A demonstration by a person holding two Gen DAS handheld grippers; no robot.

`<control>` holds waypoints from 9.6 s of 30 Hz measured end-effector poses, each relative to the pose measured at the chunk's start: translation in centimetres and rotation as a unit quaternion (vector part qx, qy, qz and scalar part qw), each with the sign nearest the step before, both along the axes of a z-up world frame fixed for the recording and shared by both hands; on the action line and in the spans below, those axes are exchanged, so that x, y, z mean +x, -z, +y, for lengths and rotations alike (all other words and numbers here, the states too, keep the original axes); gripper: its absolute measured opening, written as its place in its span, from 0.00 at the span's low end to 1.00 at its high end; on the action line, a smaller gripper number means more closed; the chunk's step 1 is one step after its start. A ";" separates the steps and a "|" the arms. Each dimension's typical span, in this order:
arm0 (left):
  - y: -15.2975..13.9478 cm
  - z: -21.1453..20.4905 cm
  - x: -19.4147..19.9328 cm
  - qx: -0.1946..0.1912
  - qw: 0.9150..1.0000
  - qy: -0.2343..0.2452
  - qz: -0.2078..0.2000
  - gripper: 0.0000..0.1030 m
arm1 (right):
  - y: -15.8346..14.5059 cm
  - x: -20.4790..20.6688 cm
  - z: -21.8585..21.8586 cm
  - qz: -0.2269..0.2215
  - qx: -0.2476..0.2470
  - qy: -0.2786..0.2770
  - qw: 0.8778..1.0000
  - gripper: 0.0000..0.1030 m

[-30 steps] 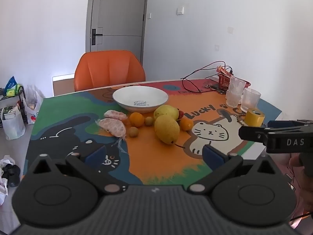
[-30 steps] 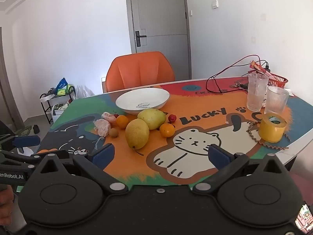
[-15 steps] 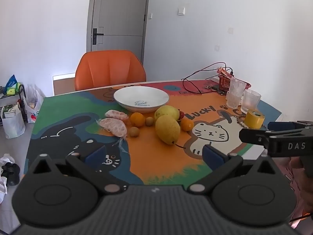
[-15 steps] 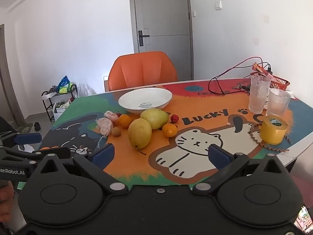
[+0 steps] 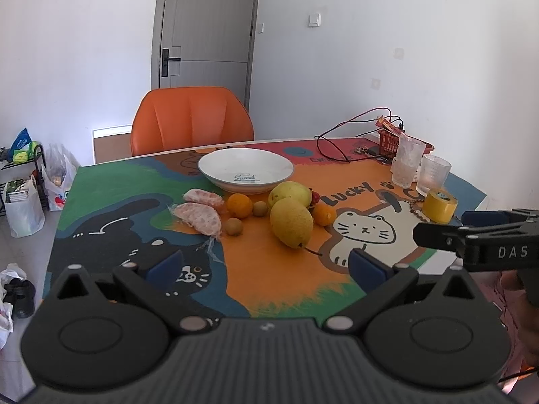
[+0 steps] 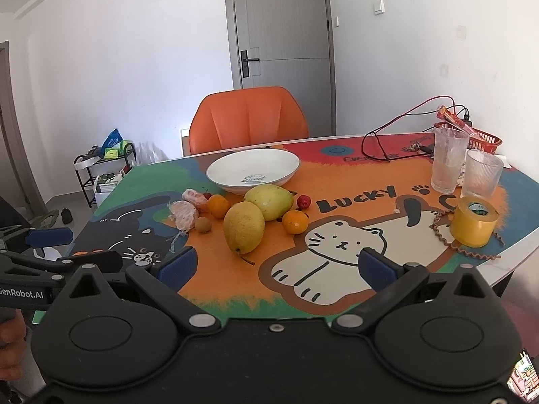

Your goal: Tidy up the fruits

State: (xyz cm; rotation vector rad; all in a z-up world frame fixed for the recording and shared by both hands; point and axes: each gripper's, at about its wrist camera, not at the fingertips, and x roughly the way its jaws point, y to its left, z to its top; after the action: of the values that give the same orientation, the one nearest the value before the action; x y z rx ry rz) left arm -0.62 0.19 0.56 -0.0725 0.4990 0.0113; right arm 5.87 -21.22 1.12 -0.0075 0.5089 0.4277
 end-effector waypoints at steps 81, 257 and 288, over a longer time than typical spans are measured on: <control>2.9 3.1 9.3 -0.053 0.998 0.016 0.021 0.97 | 4.2 8.6 1.1 0.049 0.038 -0.039 0.997 0.88; 2.3 9.8 27.4 -0.103 0.992 -0.051 0.054 0.93 | 6.0 31.4 10.8 0.077 0.068 -0.061 0.993 0.41; 1.0 7.8 19.9 -0.106 0.993 -0.051 0.022 0.96 | 3.3 21.2 3.2 0.029 0.083 -0.062 0.994 0.98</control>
State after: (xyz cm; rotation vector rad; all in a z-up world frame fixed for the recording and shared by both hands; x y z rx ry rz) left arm 19.25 7.98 -0.46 -0.3056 0.5394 0.0608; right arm 27.02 -18.04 -2.21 0.1336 0.5299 0.5922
